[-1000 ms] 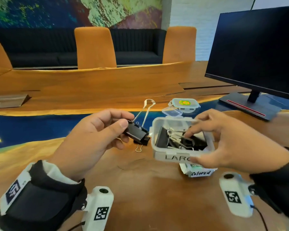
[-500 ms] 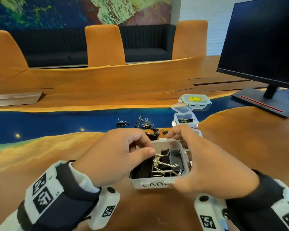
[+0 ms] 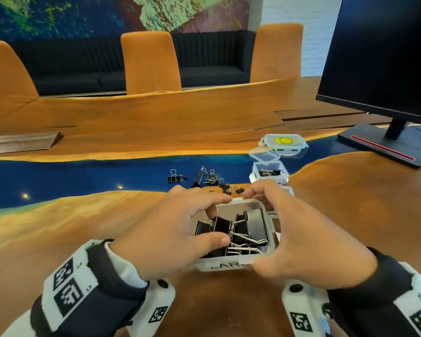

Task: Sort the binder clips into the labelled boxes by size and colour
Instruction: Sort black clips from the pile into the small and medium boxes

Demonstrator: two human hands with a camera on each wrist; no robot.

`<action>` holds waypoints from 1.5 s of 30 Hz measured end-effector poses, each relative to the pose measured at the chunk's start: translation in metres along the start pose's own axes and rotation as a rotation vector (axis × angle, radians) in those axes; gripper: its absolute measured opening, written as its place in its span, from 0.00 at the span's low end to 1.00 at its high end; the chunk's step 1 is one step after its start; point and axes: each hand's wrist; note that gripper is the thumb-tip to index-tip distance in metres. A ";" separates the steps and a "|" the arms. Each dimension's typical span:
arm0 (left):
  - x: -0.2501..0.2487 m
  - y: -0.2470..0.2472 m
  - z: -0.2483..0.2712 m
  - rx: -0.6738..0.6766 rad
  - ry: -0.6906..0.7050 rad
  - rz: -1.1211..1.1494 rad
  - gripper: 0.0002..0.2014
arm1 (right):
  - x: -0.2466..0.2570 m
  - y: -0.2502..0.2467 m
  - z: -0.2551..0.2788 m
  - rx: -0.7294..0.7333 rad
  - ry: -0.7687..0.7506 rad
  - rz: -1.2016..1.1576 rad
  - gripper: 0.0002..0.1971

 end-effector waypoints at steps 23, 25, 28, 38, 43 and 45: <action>0.059 -0.008 -0.008 -0.451 -0.198 0.715 0.06 | -0.207 -0.091 -0.053 0.093 0.524 0.387 0.49; 0.062 -0.009 -0.010 -0.443 -0.206 0.726 0.07 | -0.212 -0.090 -0.054 0.117 0.535 0.373 0.49; 0.064 -0.009 -0.013 -0.434 -0.212 0.755 0.07 | -0.213 -0.088 -0.058 0.149 0.540 0.377 0.49; 0.063 0.002 -0.016 -0.382 -0.221 0.836 0.05 | -0.179 -0.086 -0.081 0.074 0.340 0.421 0.25; 0.063 0.002 -0.015 -0.373 -0.224 0.810 0.08 | -0.172 -0.086 -0.094 0.150 0.403 0.442 0.21; 0.065 0.002 -0.015 -0.370 -0.222 0.810 0.08 | -0.169 -0.089 -0.096 0.110 0.407 0.476 0.15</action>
Point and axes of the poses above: each hand's wrist, its own z-axis away from the middle knuckle, its own y-axis out of the palm, x = y × z, and after that the axes turned 9 degrees about z, right-handed
